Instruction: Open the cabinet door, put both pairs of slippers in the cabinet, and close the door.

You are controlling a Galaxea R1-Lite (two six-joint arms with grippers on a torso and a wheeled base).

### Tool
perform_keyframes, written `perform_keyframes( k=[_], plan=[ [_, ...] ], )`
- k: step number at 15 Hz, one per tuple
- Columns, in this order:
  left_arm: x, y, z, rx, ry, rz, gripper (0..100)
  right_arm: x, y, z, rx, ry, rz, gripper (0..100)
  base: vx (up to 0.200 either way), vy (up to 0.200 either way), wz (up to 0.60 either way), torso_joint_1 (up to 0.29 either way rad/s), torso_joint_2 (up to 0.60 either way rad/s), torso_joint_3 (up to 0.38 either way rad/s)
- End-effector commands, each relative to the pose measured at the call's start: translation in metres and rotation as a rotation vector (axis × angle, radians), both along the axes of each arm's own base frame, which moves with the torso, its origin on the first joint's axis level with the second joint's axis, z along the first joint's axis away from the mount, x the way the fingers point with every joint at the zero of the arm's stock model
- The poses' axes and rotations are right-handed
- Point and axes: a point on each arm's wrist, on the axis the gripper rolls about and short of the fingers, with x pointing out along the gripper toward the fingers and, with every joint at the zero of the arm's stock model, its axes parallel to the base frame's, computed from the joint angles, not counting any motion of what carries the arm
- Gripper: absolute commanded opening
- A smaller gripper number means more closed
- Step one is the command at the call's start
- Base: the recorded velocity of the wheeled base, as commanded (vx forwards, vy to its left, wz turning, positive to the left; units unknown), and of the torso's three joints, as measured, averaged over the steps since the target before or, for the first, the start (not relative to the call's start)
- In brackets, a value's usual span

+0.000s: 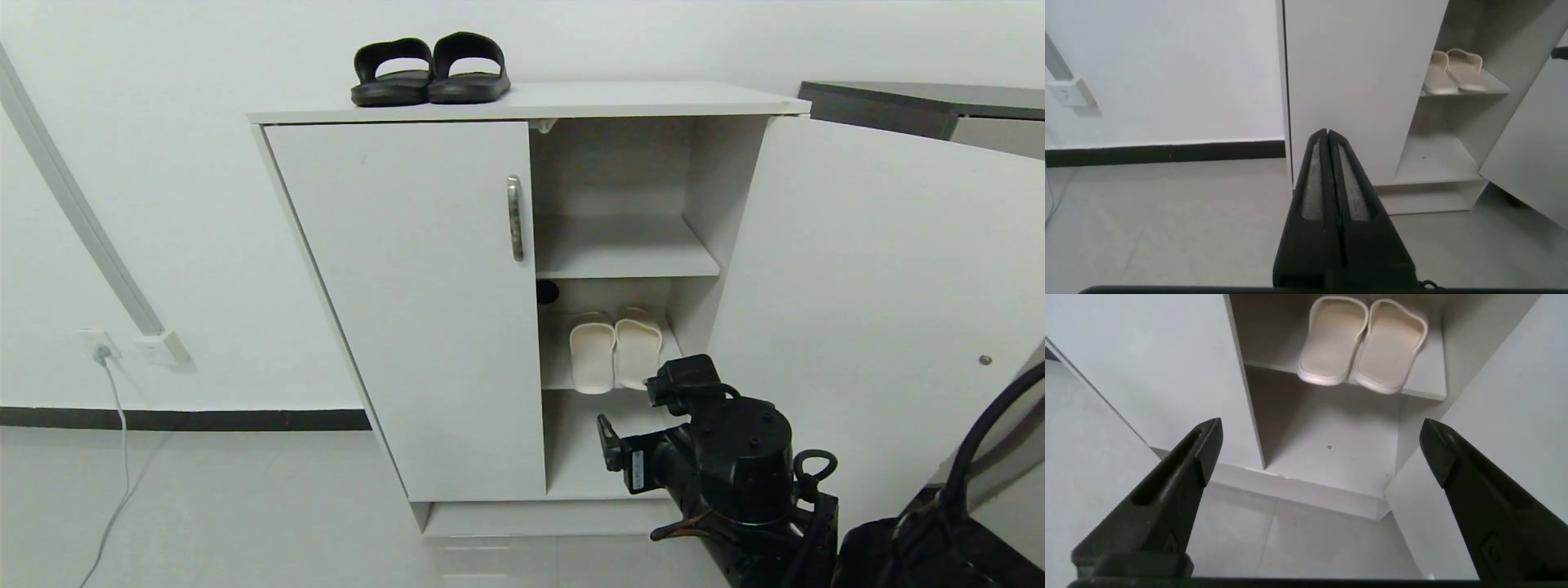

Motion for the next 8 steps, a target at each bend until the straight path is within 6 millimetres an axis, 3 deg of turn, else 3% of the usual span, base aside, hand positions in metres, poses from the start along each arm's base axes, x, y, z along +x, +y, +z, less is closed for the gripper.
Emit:
perform_keyframes(
  k=[1,8],
  plan=[
    [0.0001,0.0,0.0001,0.0,0.001,0.0,0,0.0002,0.0002,-0.0014,-0.004,0.003,0.0,100,0.0,0.2,0.0,0.007,0.0,0.002],
    [0.0001,0.0,-0.0001,0.0,0.002,0.0,0,0.0005,0.0007,-0.002,-0.003,0.003,0.001,100,0.0,0.2,0.0,0.007,0.0,0.004]
  ],
)
